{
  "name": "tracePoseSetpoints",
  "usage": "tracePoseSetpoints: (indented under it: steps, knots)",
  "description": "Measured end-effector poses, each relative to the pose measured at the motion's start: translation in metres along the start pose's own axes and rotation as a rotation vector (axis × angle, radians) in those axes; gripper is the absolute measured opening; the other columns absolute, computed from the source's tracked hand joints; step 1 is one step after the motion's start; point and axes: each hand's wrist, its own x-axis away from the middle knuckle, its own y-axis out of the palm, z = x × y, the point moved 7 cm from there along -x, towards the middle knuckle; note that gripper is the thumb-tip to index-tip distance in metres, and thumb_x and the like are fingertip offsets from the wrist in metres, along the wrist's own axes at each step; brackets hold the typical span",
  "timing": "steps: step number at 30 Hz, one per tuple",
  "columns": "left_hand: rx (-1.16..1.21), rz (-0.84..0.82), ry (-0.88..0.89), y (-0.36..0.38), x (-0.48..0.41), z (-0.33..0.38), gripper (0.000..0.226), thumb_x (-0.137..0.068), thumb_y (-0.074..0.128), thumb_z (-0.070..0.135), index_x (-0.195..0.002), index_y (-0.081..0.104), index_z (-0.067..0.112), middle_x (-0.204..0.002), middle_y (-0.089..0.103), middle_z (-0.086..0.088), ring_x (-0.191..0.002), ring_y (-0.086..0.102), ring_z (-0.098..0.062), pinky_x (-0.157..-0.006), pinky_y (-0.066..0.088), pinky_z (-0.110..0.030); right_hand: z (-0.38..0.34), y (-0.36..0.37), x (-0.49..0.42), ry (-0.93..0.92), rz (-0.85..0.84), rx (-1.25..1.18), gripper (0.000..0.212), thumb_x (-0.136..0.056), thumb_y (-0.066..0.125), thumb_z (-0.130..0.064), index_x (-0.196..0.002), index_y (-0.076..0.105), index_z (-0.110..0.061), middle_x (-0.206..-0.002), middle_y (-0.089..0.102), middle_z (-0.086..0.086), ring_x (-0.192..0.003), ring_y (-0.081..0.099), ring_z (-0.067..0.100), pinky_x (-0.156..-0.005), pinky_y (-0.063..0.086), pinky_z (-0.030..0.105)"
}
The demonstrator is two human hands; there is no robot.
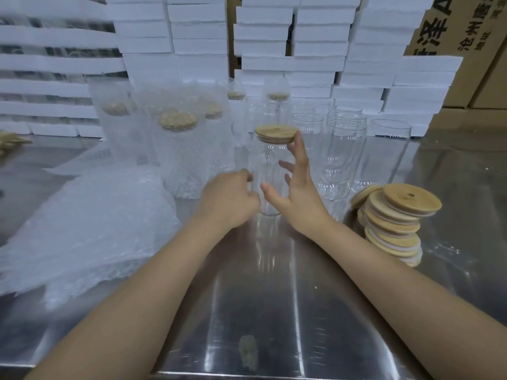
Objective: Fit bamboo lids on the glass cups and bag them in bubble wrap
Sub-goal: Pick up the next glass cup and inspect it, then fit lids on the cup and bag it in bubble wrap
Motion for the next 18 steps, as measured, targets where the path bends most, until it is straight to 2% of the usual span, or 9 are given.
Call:
tracePoseSetpoints:
  steps: [2, 5, 7, 9, 11, 13, 15, 18]
  knots:
    - [-0.188, 0.130, -0.108, -0.026, 0.000, -0.010, 0.028, -0.085, 0.050, 0.021, -0.106, 0.064, 0.010, -0.109, 0.066, -0.016, -0.104, 0.059, -0.036, -0.083, 0.040, -0.033, 0.001, 0.001, -0.001, 0.027, -0.001, 0.005, 0.103, -0.085, 0.067, -0.034, -0.129, -0.019, -0.071, -0.153, 0.018, 0.000, -0.125, 0.043, 0.010, -0.102, 0.035, 0.029]
    - [-0.390, 0.167, -0.335, -0.056, -0.001, -0.042, 0.032, -0.086, 0.050, 0.019, -0.114, 0.059, 0.005, -0.121, 0.058, -0.020, -0.116, 0.050, -0.037, -0.099, 0.032, -0.041, 0.001, 0.001, -0.001, 0.017, -0.009, 0.023, 0.104, -0.087, 0.068, -0.033, -0.130, -0.019, -0.071, -0.152, 0.021, 0.003, -0.124, 0.043, 0.008, -0.102, 0.035, 0.030]
    - [-0.407, 0.040, -0.549, -0.064, 0.002, -0.077, 0.043, -0.090, 0.051, 0.016, -0.131, 0.047, 0.004, -0.139, 0.040, -0.020, -0.130, 0.035, -0.037, -0.106, 0.026, -0.049, 0.001, 0.001, 0.000, 0.014, -0.012, 0.027, 0.104, -0.088, 0.068, -0.034, -0.131, -0.020, -0.070, -0.151, 0.021, 0.004, -0.124, 0.043, 0.007, -0.101, 0.035, 0.031]
    - [-0.346, -0.170, -0.692, -0.059, 0.009, -0.104, 0.043, -0.093, 0.048, 0.010, -0.135, 0.041, 0.003, -0.143, 0.028, -0.020, -0.132, 0.027, -0.036, -0.104, 0.030, -0.050, 0.002, 0.001, -0.001, 0.019, -0.012, 0.028, 0.103, -0.088, 0.067, -0.036, -0.131, -0.020, -0.069, -0.150, 0.023, 0.004, -0.125, 0.043, 0.007, -0.099, 0.036, 0.030]
    - [-0.357, -0.283, -0.695, -0.054, 0.011, -0.115, 0.034, -0.094, 0.044, 0.005, -0.128, 0.046, 0.001, -0.140, 0.028, -0.022, -0.128, 0.028, -0.038, -0.103, 0.033, -0.047, 0.003, 0.001, 0.000, 0.020, -0.014, 0.031, 0.103, -0.088, 0.067, -0.036, -0.131, -0.021, -0.068, -0.150, 0.023, 0.003, -0.124, 0.042, 0.005, -0.097, 0.037, 0.029]
    - [-0.337, -0.278, -0.651, -0.052, 0.009, -0.114, 0.035, -0.093, 0.043, 0.003, -0.128, 0.046, -0.003, -0.139, 0.029, -0.025, -0.128, 0.031, -0.039, -0.105, 0.032, -0.044, 0.003, 0.001, 0.000, 0.018, -0.012, 0.038, 0.104, -0.089, 0.067, -0.036, -0.130, -0.022, -0.069, -0.149, 0.023, 0.003, -0.122, 0.042, 0.003, -0.096, 0.037, 0.030]
    - [-0.249, -0.180, -0.624, -0.058, 0.004, -0.109, 0.033, -0.091, 0.047, -0.001, -0.124, 0.048, -0.006, -0.135, 0.035, -0.026, -0.124, 0.038, -0.040, -0.102, 0.037, -0.043, 0.002, 0.001, 0.000, 0.015, -0.011, 0.047, 0.104, -0.089, 0.067, -0.034, -0.129, -0.023, -0.070, -0.149, 0.024, 0.003, -0.122, 0.042, 0.002, -0.096, 0.037, 0.030]
    - [-0.093, 0.037, -0.517, -0.078, 0.001, -0.099, 0.020, -0.086, 0.054, -0.005, -0.105, 0.059, -0.004, -0.117, 0.054, -0.023, -0.108, 0.053, -0.039, -0.082, 0.046, -0.039, 0.001, 0.001, -0.001, 0.014, -0.016, 0.059, 0.105, -0.089, 0.067, -0.034, -0.128, -0.024, -0.071, -0.148, 0.024, 0.003, -0.122, 0.042, 0.002, -0.093, 0.039, 0.027]
